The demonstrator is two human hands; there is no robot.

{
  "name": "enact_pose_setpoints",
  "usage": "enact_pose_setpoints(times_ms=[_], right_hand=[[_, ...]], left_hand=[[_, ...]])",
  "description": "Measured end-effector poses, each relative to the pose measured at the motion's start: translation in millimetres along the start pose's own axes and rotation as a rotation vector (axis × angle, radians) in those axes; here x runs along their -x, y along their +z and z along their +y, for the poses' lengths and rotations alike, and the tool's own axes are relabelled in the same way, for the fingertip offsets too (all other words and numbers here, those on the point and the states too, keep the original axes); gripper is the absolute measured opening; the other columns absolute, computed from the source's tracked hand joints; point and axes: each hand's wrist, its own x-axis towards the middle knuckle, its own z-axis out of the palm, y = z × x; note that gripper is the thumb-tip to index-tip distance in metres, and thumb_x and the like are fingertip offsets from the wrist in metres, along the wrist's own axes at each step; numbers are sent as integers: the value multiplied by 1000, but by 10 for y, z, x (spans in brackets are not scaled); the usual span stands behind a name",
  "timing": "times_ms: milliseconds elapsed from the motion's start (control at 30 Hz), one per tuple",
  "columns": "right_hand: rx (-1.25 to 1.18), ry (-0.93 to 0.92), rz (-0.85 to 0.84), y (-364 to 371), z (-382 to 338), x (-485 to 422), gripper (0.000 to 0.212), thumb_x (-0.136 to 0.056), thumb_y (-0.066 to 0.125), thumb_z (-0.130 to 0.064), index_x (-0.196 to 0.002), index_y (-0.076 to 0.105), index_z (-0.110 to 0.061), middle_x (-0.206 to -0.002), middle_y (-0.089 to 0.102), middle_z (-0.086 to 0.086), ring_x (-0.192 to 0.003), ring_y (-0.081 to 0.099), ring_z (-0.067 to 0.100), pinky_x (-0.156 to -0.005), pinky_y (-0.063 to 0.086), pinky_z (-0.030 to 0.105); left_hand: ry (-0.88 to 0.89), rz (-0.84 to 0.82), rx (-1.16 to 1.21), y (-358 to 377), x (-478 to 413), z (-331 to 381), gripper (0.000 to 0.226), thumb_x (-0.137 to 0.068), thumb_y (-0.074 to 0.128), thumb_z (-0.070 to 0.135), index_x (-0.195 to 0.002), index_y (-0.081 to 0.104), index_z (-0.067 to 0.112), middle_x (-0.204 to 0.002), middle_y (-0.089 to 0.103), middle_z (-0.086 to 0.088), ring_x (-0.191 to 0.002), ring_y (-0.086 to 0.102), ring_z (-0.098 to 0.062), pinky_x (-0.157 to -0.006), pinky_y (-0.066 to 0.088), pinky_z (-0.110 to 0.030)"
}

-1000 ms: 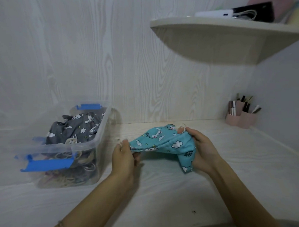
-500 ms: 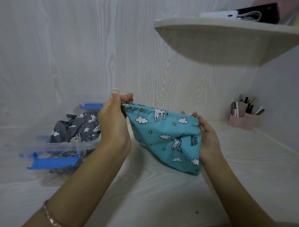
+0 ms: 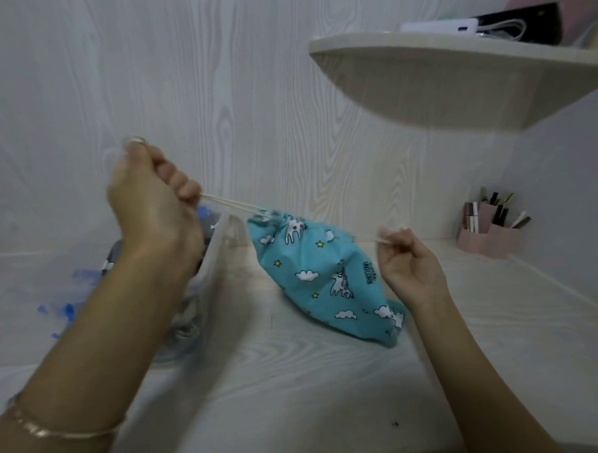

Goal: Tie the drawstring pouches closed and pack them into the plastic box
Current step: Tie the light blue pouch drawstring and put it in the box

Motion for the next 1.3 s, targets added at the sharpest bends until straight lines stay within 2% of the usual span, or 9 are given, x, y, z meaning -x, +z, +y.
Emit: enact_pose_setpoints(times_ms=[133,233,433,667,800,933,1067,1167,1300], right_hand=[[359,-54,180,-309,-188,-192,36,-104,38,-25,-69,38,-16,-46,29,-6,-34,24,7,-34,21,17],[886,-166,219,-193,-29,-257,28,-102,44,-30,-91,57,-8,-47,25,-9,-37,20,4,-35,16,17],[1785,111,-239,568,732,28,21,-92,62,-22,-109,71,-13,-54,43,-10,-47,32,5,-44,26,17],[1148,573,-525,665,920,324,12,-85,52,-20,-92,50,-10,-65,40,0,-56,25,7,-50,14,21],[1207,385,-413,585,928,372,31,-99,46,-28,-87,66,-7,-57,39,-3,-48,28,4,-44,14,18],[1202,204,-344,578,803,382,35,-102,42,-26,-80,58,-4,-55,41,-2,-46,27,5,-41,17,16],[1310,60,-274,616,776,417,34,-101,46,-27,-74,56,-8,-52,45,-4,-45,28,5,-42,19,16],[1315,-41,-198,613,783,443,33,-97,54,-30,-73,54,-8,-49,47,-5,-44,30,7,-40,25,15],[1311,-177,-135,623,665,413,18,-94,60,-20,-84,66,-6,-52,46,-4,-44,34,5,-40,29,15]], left_hand=[[-3,94,-41,-158,-273,198,36,-96,37,13,-61,34,22,-46,20,9,-39,15,-7,-35,17,-18],[-190,-75,-301,-98,-111,-19,33,-95,42,11,-64,40,22,-43,28,10,-35,23,-3,-31,20,-15],[-563,-642,-415,299,217,-395,30,-102,38,25,-75,47,17,-50,22,10,-38,19,-1,-32,14,-11],[-632,-553,-492,424,109,-660,27,-103,39,19,-87,58,6,-66,34,1,-54,33,-6,-48,37,-13],[-674,-669,-914,335,140,-620,40,-102,39,37,-112,55,2,-87,56,-8,-72,56,-15,-65,51,-25],[-466,-932,-1346,165,251,-588,63,-99,24,54,-93,63,5,-73,62,2,-63,54,-9,-68,50,-23],[-238,-980,-1225,56,398,-669,52,-104,28,36,-65,57,15,-38,48,14,-38,45,2,-44,33,-9],[-228,-942,-1097,-13,354,-731,45,-100,40,39,-82,63,4,-52,36,3,-45,31,-12,-43,26,-24],[-356,-945,-1038,-70,280,-705,34,-99,48,28,-109,60,-3,-50,31,9,-42,28,-6,-39,25,-18]])
